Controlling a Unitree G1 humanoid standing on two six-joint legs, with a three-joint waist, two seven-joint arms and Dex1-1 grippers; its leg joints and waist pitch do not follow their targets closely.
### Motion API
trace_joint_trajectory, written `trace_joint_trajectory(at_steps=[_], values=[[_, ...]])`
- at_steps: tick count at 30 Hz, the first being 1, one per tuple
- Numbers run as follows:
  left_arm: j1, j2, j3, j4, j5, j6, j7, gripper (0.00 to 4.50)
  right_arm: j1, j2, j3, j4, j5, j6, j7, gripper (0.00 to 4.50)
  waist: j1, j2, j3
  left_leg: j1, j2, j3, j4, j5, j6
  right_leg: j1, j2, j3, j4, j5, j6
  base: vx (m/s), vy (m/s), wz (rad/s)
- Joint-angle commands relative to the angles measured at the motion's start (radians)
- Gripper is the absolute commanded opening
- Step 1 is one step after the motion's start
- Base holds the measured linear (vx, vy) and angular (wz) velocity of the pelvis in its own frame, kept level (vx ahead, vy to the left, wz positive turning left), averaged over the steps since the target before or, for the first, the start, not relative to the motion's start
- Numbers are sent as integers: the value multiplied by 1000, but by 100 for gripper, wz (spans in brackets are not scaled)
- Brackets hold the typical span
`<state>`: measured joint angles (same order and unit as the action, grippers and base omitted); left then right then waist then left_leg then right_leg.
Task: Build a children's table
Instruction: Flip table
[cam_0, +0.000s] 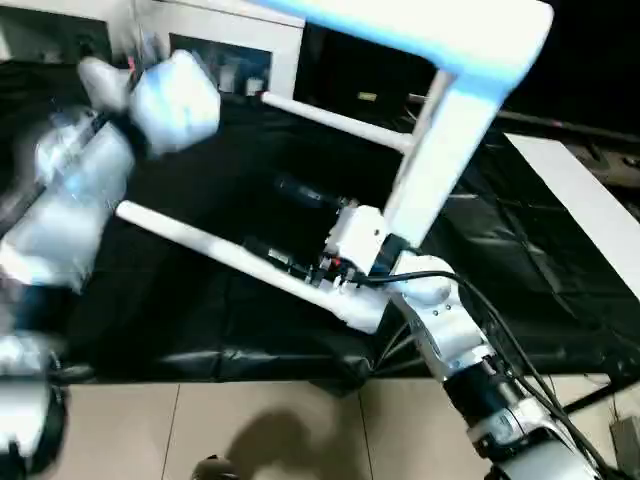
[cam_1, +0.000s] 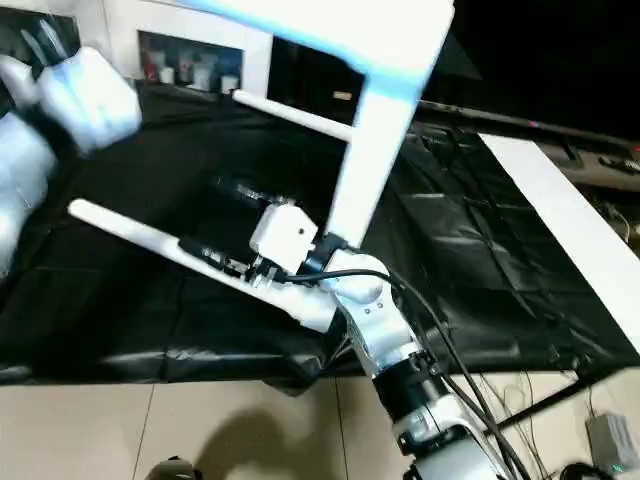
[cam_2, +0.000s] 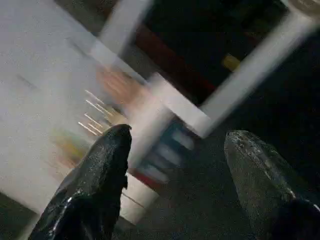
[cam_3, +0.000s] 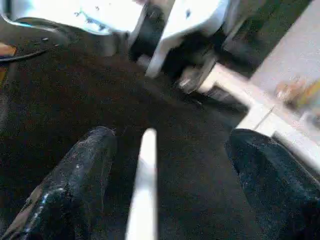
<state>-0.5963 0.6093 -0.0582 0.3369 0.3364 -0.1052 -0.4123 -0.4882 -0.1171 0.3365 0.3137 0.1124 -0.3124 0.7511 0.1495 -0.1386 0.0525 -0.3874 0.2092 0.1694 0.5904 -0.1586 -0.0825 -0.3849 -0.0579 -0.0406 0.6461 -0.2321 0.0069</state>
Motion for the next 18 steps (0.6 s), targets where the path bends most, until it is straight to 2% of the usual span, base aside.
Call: trace_joint_trajectory(at_steps=[1, 3, 4, 5, 6, 7, 8, 9, 10, 11, 12, 14, 15, 16, 17, 18], values=[[-1, -7, -14, 3, -31, 33, -46, 337, 23, -20, -6, -51, 22, 56, 8, 388, -2, 53, -65, 37, 25, -11, -80, -249, -91, 23, -68, 38, -59, 56, -140, 0, 0, 0], [27, -16, -16, 13, -60, 58, -83, 337, 51, -38, -11, -84, 36, 95, 9, 388, -4, 53, -64, 39, 26, -11, -81, -262, -87, 24, -67, 37, -60, 57, -144, 0, 0, 0], [45, -23, -15, 11, -83, 80, -104, 337, 68, -52, -11, -108, 47, 132, 19, 388, -6, 59, -62, 40, 26, -11, -82, -273, -87, 23, -68, 38, -62, 47, -148, 0, 0, 0], [51, -25, -15, 8, -91, 89, -112, 337, 75, -58, -12, -118, 52, 148, 23, 388, -5, 56, -60, 41, 27, -11, -83, -282, -87, 24, -68, 38, -63, 38, -149, 0, 0, 0], [69, -32, -14, 1, -111, 116, -134, 337, 92, -74, -12, -145, 74, 200, 36, 388, -8, 62, -60, 42, 28, -11, -84, -308, -87, 23, -69, 39, -65, 11, -153, 0, 0, 0], [89, -40, -12, -9, -133, 145, -156, 337, 113, -101, -7, -184, 119, 291, 66, 388, -8, 62, -57, 42, 29, -12, -86, -318, -84, 24, -68, 40, -67, -7, -155, 0, 0, 0], [93, -43, -9, -12, -139, 151, -157, 337, 118, -107, -7, -193, 124, 304, 71, 388, -7, 60, -57, 42, 30, -12, -86, -322, -80, 26, -69, 40, -68, -10, -156, 0, 0, 0], [101, -50, -2, -19, -153, 164, -159, 337, 128, -120, -9, -214, 135, 332, 83, 388, -7, 61, -57, 42, 30, -12, -85, -323, -76, 26, -70, 41, -69, -17, -159, 0, 0, 0], [112, -73, 20, -39, -202, 200, -178, 337, 145, -132, -22, -249, 183, 392, 99, 388, -9, 64, -58, 41, 29, -11, -84, -321, -73, 25, -71, 42, -70, -22, -163, 0, 0, 0], [112, -73, 20, -39, -202, 200, -178, 337, 145, -132, -22, -249, 183, 392, 99, 388, -12, 67, -58, 41, 30, -10, -84, -324, -73, 25, -72, 43, -71, -24, -166, 0, 0, 0], [119, -86, 33, -52, -229, 218, -183, 337, 152, -137, -29, -264, 205, 420, 107, 388, -12, 64, -58, 41, 30, -10, -83, -323, -72, 25, -73, 42, -73, -30, -170, 0, 0, 0], [142, -119, 69, -88, -305, 272, -197, 337, 168, -164, -32, -302, 255, 508, 139, 388, -15, 70, -56, 40, 32, -11, -83, -324, -71, 27, -73, 42, -73, -41, -180, 0, 0, 0], [142, -119, 69, -88, -305, 272, -197, 337, 168, -164, -32, -302, 255, 508, 139, 388, -15, 66, -56, 39, 31, -11, -82, -317, -69, 30, -73, 42, -73, -38, -183, 0, 0, 0], [156, -130, 84, -112, -336, 296, -197, 337, 179, -184, -29, -335, 287, 567, 158, 388, -17, 67, -53, 38, 29, -10, -82, -320, -64, 27, -70, 42, -76, -56, -179, 0, 0, 0], [161, -136, 91, -124, -351, 307, -197, 337, 185, -192, -29, -350, 305, 590, 167, 388, -16, 66, -54, 38, 30, -9, -81, -308, -60, 32, -72, 43, -77, -62, -177, 0, 0, 0], [171, -149, 106, -147, -392, 310, -206, 337, 192, -196, -29, -360, 315, 610, 166, 388, -15, 66, -53, 37, 31, -9, -80, -302, -57, 30, -74, 44, -77, -62, -177, 0, 0, 0]])
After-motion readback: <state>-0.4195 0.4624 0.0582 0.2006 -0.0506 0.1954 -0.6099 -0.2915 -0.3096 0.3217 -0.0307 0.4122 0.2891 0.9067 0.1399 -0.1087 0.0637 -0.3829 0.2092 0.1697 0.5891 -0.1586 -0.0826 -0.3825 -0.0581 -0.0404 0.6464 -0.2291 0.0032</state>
